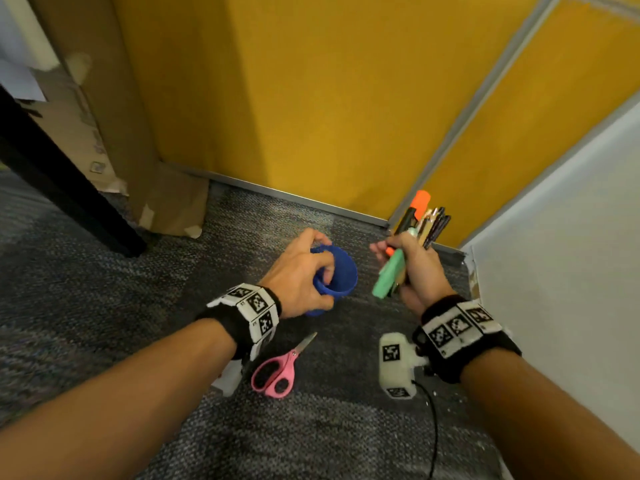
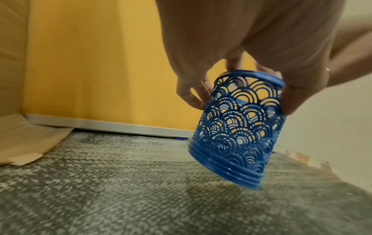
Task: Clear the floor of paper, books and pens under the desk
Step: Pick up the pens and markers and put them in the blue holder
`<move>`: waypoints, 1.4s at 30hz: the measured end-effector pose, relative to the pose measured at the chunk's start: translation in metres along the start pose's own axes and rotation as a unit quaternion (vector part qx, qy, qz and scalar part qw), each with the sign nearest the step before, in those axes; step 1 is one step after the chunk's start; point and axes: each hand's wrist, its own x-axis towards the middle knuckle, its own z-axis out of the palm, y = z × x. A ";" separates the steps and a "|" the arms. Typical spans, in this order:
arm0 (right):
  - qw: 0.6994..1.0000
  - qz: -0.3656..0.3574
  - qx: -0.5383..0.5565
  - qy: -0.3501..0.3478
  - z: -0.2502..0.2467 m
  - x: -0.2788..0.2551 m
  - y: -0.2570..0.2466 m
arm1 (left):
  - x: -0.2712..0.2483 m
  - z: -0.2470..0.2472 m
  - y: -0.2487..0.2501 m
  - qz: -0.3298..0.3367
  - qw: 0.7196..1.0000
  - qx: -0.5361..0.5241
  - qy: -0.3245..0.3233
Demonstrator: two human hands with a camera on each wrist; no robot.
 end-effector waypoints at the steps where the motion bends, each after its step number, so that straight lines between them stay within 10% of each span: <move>1: 0.999 -0.020 0.034 -0.010 0.006 -0.010 -0.011 | -0.004 0.001 0.011 -0.001 1.000 -0.001 0.002; 24: 0.948 0.025 -0.165 -0.271 0.029 -0.103 0.016 | -0.082 -0.042 0.041 -0.083 0.975 -0.192 0.077; 42: 0.951 0.061 -0.242 -0.184 0.087 -0.073 0.043 | -0.116 -0.056 -0.018 -0.131 0.980 -0.134 0.071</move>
